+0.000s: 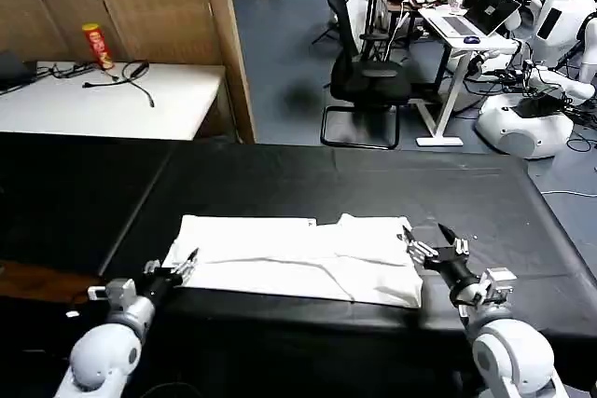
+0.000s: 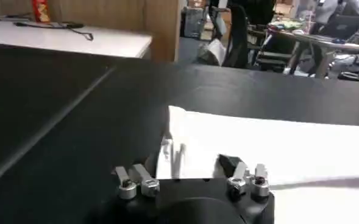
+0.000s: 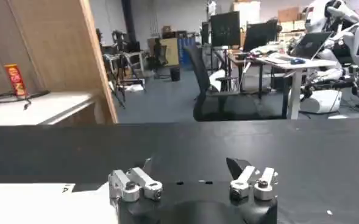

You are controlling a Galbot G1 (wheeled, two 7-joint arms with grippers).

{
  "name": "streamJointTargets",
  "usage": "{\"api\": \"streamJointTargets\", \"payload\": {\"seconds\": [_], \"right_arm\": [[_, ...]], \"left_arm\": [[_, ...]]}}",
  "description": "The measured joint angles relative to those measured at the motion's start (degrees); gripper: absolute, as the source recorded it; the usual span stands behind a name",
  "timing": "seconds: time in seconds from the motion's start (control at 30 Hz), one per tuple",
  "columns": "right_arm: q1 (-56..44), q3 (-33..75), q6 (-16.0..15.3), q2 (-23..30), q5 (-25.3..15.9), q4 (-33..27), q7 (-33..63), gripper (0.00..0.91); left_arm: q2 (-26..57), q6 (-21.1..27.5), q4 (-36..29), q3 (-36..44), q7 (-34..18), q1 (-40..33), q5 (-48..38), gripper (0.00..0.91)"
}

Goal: Fold and organize the clothes.

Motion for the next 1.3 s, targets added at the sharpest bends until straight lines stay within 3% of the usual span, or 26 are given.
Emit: {"api": "streamJointTargets", "payload": {"seconds": [0.17, 0.23, 0.4, 0.57, 0.77, 0.9, 1.1, 1.3], "right_arm": [[-0.44, -0.02, 0.12, 0.23, -0.34, 0.41, -0.09, 0.878], [-0.53, -0.02, 0.16, 0.27, -0.46, 0.58, -0.10, 0.878], [-0.64, -0.10, 0.18, 0.67, -0.85, 1.12, -0.11, 0.878], [-1.10, 0.33, 0.20, 0.82, -0.96, 1.92, -0.10, 0.878], [-2.18, 0.86, 0.22, 1.19, -0.97, 3.21, -0.05, 0.878], [-2.55, 0.40, 0.23, 1.87, -1.52, 3.82, -0.01, 0.878], [-2.94, -0.08, 0.21, 2.88, -1.60, 4.31, 0.31, 0.878], [-4.04, 0.62, 0.24, 3.44, -1.75, 4.83, 0.35, 0.878]], "left_arm": [[-0.01, 0.10, 1.38, -0.12, -0.01, -0.95, -1.87, 0.127], [0.13, 0.30, 1.77, -0.28, 0.00, -1.06, -3.06, 0.000], [0.59, 1.03, 1.71, -0.43, 0.71, -1.00, -3.12, 0.000], [1.39, -0.16, 1.03, -0.74, 1.33, -0.52, 3.10, 0.000], [4.19, -6.34, 2.15, -3.40, 1.42, -0.12, 18.64, 0.000], [8.21, -10.69, 3.54, -5.74, 1.13, 0.07, 23.68, 0.000], [10.92, -10.07, 2.80, -5.87, 0.42, 0.72, 24.46, 0.000], [7.53, -8.45, -2.11, -2.29, -0.65, 1.37, 21.71, 0.000]]}}
